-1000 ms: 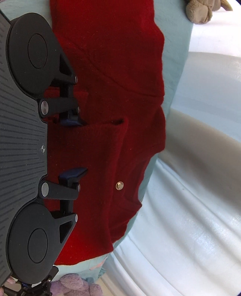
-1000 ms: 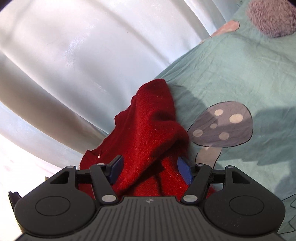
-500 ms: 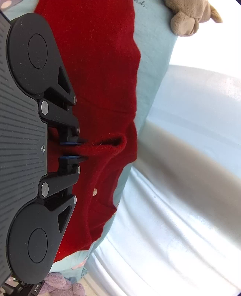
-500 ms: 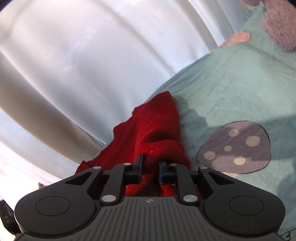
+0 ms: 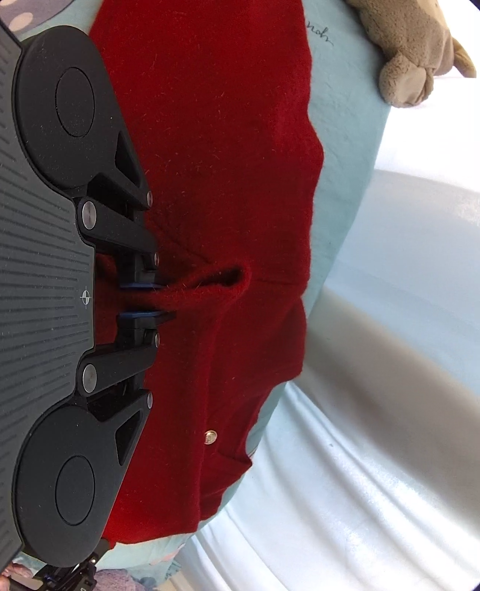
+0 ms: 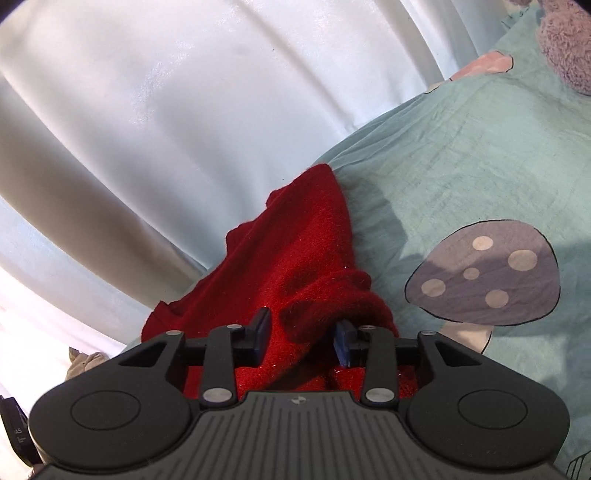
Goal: Fold small clothes
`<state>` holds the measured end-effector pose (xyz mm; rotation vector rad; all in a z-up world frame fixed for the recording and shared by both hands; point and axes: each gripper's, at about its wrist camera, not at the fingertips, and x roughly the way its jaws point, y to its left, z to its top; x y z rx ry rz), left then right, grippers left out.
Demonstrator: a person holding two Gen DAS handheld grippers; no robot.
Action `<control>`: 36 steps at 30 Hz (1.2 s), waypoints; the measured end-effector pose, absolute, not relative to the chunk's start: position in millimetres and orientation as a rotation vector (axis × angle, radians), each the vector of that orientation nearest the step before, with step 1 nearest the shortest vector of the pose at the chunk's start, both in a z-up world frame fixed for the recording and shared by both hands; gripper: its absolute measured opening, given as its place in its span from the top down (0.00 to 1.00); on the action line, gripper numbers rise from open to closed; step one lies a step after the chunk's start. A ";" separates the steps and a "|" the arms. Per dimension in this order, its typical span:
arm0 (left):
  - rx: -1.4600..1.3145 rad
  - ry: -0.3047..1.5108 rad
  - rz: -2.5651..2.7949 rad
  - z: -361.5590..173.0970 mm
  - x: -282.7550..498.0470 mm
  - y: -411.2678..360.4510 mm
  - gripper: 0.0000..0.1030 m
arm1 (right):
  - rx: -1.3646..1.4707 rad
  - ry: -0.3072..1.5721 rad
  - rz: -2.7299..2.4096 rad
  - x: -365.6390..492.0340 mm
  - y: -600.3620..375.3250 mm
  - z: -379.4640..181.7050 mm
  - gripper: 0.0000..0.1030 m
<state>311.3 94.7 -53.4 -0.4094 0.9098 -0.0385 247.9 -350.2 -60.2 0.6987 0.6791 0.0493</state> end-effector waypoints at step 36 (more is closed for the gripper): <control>-1.256 0.416 0.694 -80.4 124.5 395.6 0.23 | 0.228 0.691 0.091 200.1 -264.1 -19.7 0.41</control>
